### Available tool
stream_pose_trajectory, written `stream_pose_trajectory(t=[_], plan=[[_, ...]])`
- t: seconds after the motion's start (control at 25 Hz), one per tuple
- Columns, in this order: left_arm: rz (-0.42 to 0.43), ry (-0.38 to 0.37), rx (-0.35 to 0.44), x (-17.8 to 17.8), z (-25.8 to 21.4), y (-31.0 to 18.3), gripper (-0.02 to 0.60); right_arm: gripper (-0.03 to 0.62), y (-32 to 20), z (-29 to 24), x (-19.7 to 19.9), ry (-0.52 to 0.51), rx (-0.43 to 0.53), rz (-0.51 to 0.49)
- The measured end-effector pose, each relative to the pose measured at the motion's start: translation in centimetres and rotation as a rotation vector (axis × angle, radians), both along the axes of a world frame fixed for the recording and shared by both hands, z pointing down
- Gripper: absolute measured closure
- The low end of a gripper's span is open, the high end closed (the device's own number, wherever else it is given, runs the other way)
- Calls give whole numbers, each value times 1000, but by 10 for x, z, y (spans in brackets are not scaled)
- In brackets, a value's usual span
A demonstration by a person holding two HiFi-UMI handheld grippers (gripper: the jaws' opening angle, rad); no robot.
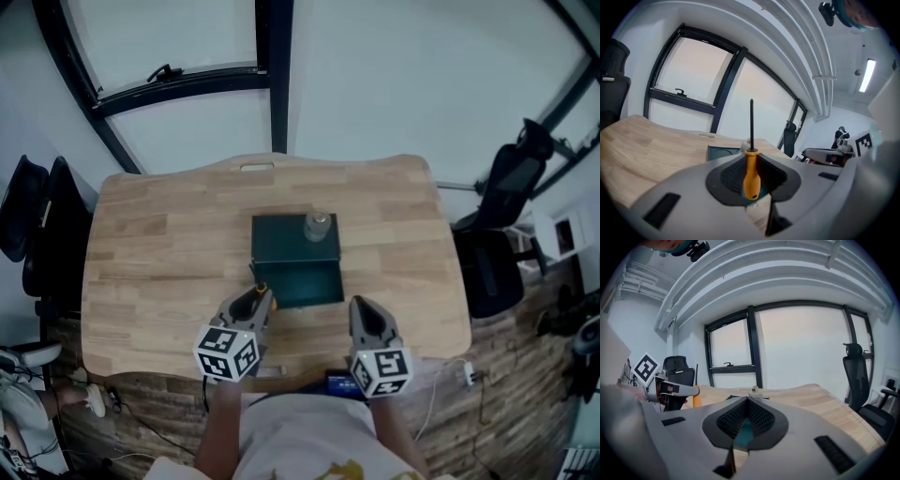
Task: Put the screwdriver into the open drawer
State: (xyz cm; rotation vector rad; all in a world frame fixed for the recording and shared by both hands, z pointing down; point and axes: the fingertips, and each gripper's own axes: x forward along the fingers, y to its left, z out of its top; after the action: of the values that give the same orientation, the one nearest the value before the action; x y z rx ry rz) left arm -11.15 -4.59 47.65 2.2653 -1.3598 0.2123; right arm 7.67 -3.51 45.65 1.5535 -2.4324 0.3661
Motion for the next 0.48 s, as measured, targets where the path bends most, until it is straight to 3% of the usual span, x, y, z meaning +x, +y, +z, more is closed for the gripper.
stream_pose_trajectory(t=[0.48], plan=[[33,-57,-12,0,6,-34,509,597,-33,11,-3,-10,-18,15]])
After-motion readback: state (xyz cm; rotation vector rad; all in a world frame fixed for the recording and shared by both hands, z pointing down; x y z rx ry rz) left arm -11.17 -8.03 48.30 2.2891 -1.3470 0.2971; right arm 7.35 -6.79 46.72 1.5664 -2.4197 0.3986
